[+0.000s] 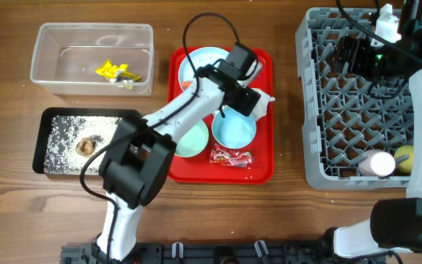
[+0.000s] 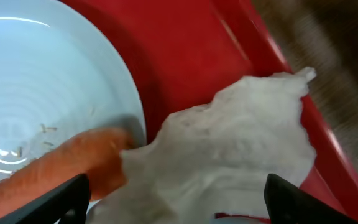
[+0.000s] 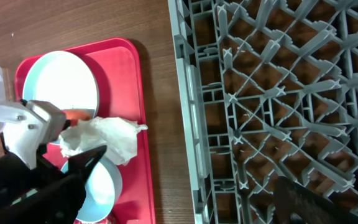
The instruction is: Sort waste into correct bins and load items into the dishwasher rack
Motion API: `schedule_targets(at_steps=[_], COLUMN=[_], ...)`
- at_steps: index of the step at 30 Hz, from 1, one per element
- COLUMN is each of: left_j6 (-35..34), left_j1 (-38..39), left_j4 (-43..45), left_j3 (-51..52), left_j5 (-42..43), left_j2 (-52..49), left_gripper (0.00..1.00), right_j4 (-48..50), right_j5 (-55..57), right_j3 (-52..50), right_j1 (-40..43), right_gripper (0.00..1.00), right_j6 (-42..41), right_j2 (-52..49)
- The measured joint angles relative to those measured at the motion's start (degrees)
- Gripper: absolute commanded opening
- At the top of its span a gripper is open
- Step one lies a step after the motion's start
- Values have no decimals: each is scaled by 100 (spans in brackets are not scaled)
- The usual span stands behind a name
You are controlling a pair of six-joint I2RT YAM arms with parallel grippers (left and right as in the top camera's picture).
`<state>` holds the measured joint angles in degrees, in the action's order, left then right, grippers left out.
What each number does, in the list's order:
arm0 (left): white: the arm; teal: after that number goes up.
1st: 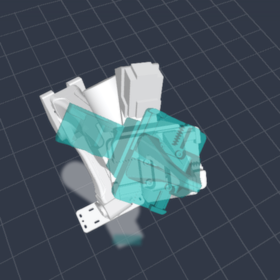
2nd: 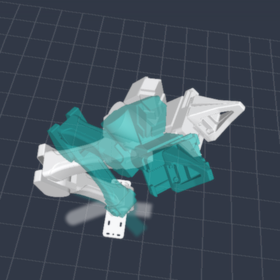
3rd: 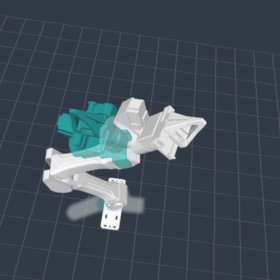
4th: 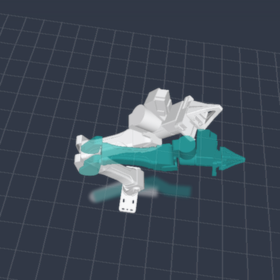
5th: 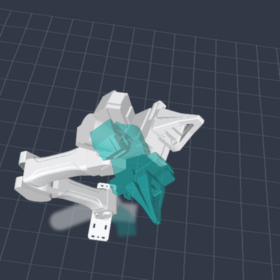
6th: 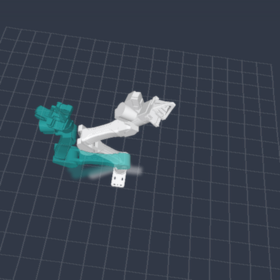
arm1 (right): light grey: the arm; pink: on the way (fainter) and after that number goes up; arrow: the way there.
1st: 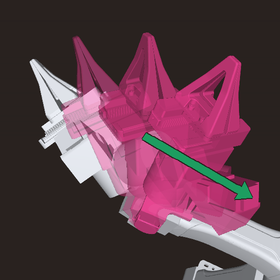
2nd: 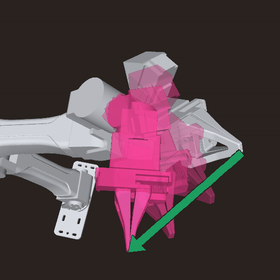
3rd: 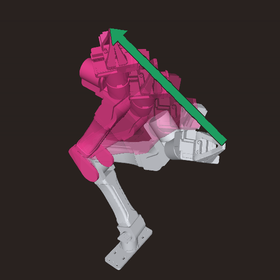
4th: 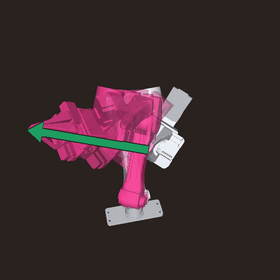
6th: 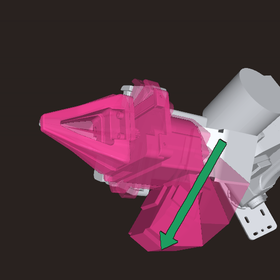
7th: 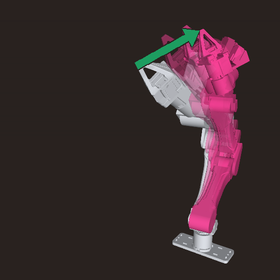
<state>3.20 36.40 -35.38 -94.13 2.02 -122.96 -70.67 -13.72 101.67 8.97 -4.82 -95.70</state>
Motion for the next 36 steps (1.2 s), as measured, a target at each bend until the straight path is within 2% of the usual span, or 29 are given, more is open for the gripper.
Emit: schedule_targets(at_steps=[4, 6, 9, 12, 15, 22, 26, 27, 28, 36], left_j6=[59, 70, 118, 81, 96, 127, 103, 111, 90, 20], left_j1=[199, 225, 225, 236, 219, 245, 245, 245, 247, 227], left_j4=[420, 570, 614, 636, 658, 625, 586, 588, 592, 514], left_j3=[-26, -68, -105, -87, -76, -70, -22, -22, -22, -22], left_j5=[-44, -59, -55, 4, -17, -173, -192, -192, -192, -352], left_j2=[-133, -203, -251, -538, -616, -492, -66, 26, 151, 262], left_gripper=[88, 82, 49, 23, 5, 4, 14, 13, 4, 4], right_j4=[0, -4, -46, -48, -52, -66, -66, -66, -68, -140], right_j5=[0, 0, 0, 0, 0, 0, 0, 0, 0, 0], right_j3=[-2, 0, -2, 0, -2, -2, -2, -2, -2, -2], right_j1=[0, 0, 0, 0, 0, 0, 0, 0, 0, 0], right_gripper=[100, 99, 100, 100, 99, 99, 100, 99, 99, 100], right_j6=[2, 20, 63, 63, 66, 66, 66, 66, 66, 66], right_j2=[0, 0, 0, 0, 0, 0, 0, 0, 0, 0])
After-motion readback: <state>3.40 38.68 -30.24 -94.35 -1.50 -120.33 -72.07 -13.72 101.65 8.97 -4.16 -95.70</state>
